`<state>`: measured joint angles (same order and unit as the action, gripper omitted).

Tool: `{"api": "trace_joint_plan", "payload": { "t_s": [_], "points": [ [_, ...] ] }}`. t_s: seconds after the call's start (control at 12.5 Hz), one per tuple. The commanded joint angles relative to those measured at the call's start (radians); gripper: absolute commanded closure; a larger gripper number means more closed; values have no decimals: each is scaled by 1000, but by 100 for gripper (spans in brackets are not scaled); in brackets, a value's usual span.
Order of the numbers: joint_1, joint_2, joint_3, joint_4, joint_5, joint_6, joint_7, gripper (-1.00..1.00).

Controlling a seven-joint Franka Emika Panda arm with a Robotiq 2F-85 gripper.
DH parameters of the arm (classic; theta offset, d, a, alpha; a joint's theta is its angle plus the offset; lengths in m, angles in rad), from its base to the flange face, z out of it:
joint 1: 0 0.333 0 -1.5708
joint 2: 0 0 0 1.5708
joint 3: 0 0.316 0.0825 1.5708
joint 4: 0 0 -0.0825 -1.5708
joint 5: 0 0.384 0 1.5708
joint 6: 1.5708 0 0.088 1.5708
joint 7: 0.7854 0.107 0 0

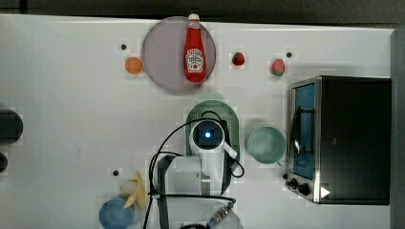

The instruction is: Drag strainer right to left.

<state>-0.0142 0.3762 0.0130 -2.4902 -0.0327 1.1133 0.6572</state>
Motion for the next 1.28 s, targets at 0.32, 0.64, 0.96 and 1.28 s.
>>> {"api": "trace_joint_plan", "payload": {
  "t_s": [0.32, 0.64, 0.96, 1.28],
  "points": [
    [60, -12, 22, 9, -12, 96, 115, -100],
    [115, -8, 37, 15, 16, 96, 198, -100],
    [198, 1, 65, 31, 27, 95, 357, -100],
    [279, 28, 86, 75, 27, 86, 476, -100]
  ]
}}
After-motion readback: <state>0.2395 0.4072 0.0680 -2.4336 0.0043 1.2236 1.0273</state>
